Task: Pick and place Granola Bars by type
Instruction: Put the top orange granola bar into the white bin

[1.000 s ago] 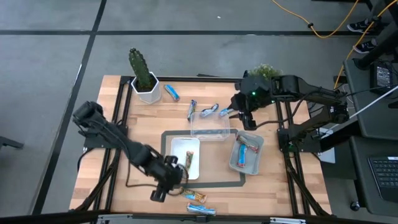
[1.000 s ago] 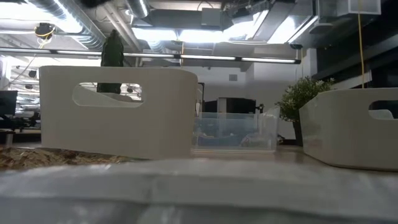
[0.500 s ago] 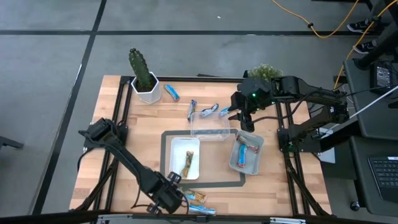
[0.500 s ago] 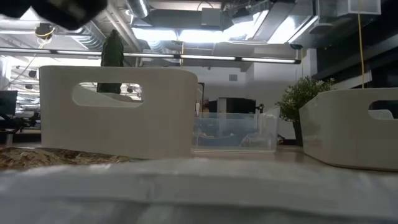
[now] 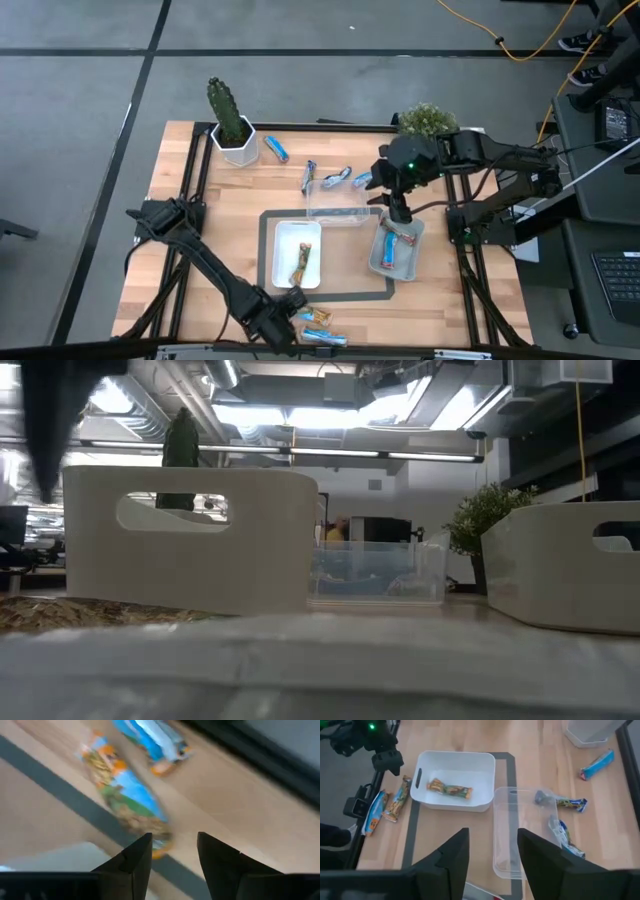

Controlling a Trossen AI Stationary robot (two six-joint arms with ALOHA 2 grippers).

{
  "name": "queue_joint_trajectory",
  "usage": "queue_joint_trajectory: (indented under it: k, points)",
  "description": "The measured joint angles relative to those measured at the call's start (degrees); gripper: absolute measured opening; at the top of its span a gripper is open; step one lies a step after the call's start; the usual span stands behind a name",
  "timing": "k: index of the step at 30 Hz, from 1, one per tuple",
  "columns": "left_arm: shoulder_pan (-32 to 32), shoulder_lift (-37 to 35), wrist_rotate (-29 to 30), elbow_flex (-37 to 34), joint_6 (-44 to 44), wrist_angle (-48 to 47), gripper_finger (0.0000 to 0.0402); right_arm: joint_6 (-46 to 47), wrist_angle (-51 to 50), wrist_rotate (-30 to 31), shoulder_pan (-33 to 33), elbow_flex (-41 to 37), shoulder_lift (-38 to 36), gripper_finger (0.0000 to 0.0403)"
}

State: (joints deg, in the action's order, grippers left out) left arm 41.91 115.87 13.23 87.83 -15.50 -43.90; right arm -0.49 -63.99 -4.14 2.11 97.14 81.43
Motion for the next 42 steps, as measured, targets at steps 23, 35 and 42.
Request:
queue_joint_trajectory:
  k: [23, 35, 42]
  points:
    - [-2.6, 0.1, 9.1, 7.2, -5.0, 6.1, 0.0233, -4.1, -1.7, 0.0, 0.0, 0.0, 0.0, 0.0169]
    - [-1.3, 6.3, 5.0, 7.2, -2.1, 5.5, 0.0233, -4.1, -1.7, 0.0, 0.0, 0.0, 0.0, 0.0169]
    - [-2.3, 6.9, 5.9, 7.2, -1.1, 5.6, 0.0233, -4.4, -1.7, 0.0, 0.0, 0.0, 0.0, 0.0169]
